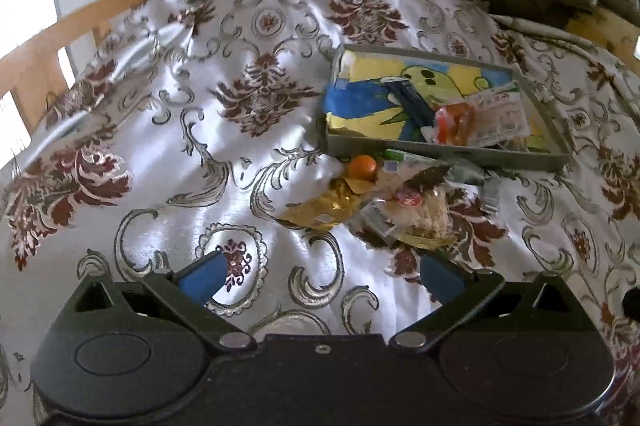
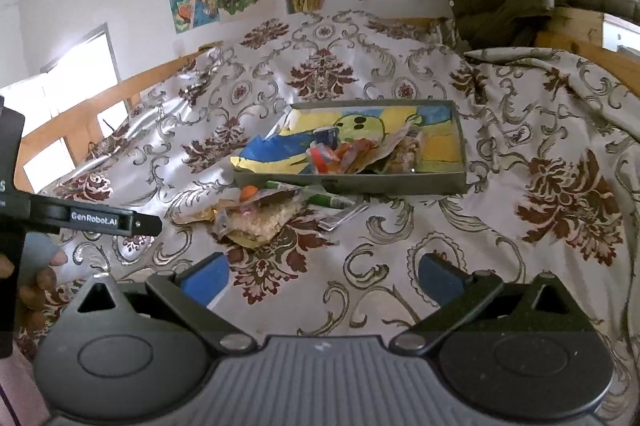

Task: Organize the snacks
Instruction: 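Lower both tools toward the snacks lying beside the tray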

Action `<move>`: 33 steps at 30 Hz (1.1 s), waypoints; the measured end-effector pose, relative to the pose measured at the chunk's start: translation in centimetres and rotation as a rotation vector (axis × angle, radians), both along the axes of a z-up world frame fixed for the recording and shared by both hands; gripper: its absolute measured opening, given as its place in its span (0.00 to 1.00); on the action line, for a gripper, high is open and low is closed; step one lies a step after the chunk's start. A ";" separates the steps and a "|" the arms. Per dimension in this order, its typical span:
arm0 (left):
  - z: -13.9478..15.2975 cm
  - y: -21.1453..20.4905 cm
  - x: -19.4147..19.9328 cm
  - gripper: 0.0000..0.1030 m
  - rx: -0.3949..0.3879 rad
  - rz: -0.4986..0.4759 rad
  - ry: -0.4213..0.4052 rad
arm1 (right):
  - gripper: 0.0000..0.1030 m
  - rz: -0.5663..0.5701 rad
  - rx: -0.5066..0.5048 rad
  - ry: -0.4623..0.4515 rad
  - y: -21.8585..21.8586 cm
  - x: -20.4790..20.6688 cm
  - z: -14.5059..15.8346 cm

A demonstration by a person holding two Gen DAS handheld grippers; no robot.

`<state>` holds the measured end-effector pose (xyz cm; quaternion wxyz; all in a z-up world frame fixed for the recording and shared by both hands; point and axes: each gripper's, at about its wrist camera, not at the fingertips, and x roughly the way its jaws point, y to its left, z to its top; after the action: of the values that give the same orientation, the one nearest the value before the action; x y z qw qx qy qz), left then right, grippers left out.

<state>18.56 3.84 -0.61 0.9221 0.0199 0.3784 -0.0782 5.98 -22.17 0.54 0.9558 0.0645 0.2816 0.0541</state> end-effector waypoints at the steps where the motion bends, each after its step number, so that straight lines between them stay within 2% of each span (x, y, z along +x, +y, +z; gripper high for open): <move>1: -0.1 0.3 0.3 0.99 -0.010 0.005 0.003 | 1.00 0.008 -0.001 0.009 0.1 0.5 0.0; 10: -0.4 2.5 2.9 0.99 -0.034 0.053 0.014 | 1.00 0.146 -0.066 0.048 0.8 5.4 -0.4; 13: -0.6 2.5 3.6 0.99 0.039 0.096 -0.019 | 1.00 0.208 -0.071 0.056 1.2 7.2 -0.7; 16: -1.0 2.5 4.4 0.99 0.096 0.078 -0.025 | 1.00 0.250 -0.033 0.080 1.6 9.2 -1.1; 19: -1.7 2.5 5.2 0.99 0.101 0.067 0.002 | 1.00 0.279 0.007 0.101 2.1 11.2 -1.8; 24: -3.3 2.3 7.1 0.99 0.048 0.083 0.059 | 1.00 0.275 -0.014 0.147 2.8 13.7 -3.3; 29: -4.2 1.2 8.9 0.99 0.050 0.027 0.021 | 1.00 0.221 0.048 0.179 2.4 15.5 -4.2; 33: -4.9 0.3 10.0 0.99 0.090 -0.055 -0.018 | 1.00 0.206 0.036 0.166 2.5 16.3 -4.2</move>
<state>28.54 4.16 -5.54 0.9211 0.0726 0.3726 -0.0861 22.32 -19.67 -3.70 0.9173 0.0565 0.3637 0.1516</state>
